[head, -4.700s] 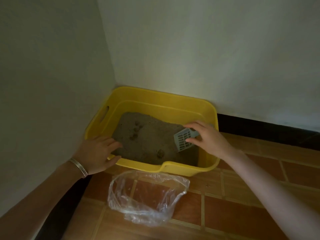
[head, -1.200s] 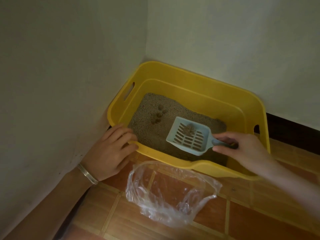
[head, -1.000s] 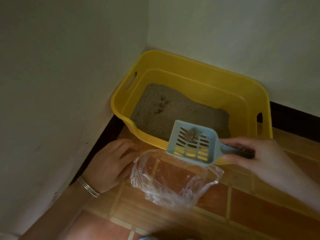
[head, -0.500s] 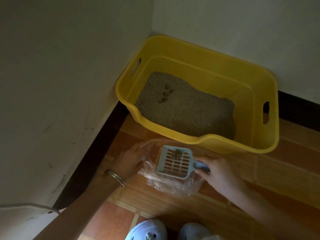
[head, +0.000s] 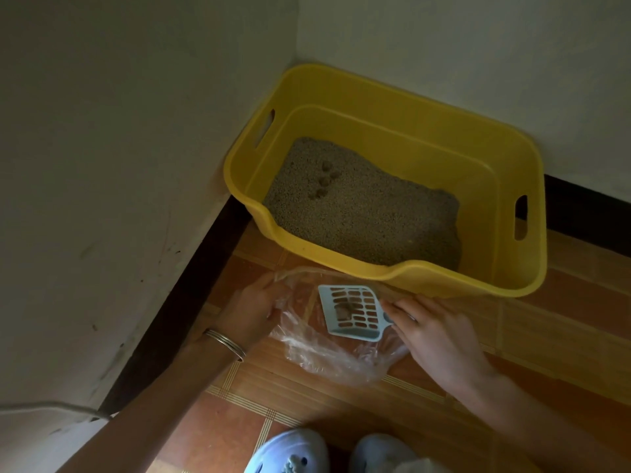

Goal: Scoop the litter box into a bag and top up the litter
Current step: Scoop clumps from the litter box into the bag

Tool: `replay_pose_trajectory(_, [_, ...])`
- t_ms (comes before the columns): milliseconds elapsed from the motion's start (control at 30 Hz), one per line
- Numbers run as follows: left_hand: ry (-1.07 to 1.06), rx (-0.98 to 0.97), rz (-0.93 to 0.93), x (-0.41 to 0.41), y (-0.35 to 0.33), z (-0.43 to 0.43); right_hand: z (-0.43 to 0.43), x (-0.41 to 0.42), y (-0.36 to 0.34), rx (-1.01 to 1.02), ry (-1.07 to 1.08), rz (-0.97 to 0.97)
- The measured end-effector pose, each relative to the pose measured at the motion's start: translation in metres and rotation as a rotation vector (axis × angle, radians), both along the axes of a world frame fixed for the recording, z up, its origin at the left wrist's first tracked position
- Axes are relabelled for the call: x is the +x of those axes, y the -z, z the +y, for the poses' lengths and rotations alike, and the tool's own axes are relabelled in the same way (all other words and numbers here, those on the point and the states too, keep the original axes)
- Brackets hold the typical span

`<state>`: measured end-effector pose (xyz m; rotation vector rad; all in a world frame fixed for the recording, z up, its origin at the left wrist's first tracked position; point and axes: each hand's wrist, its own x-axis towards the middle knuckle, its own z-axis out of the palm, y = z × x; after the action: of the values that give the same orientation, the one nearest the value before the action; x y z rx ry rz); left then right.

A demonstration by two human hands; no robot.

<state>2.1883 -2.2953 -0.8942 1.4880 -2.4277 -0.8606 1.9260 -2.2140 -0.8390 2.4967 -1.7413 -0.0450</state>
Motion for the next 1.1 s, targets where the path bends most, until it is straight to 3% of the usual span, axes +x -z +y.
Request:
replay_pose_trajectory(467, [0.039,-0.019,-0.049,0.002,-0.007,0.002,0.0,-0.009,-0.027,-0.022,-0.003,-0.102])
replay_pose_trajectory(667, [0.174,-0.454,-0.087,0.004,-0.054,-0.018,-0.021,-0.023,-0.073,-0.034,0.141,-0.326])
replay_pose_trajectory(800, [0.191,-0.641,-0.152,0.003,-0.075,-0.051,-0.062,-0.039,-0.085,0.106,0.337,-0.451])
replay_pose_trajectory(900, [0.191,-0.683,-0.236,0.002,-0.082,-0.075,-0.106,-0.054,-0.07,0.213,0.438,-0.424])
replay_pose_trajectory(1100, [0.12,-0.582,-0.304,0.005,-0.081,-0.104,-0.176,-0.054,-0.025,0.336,0.518,-0.256])
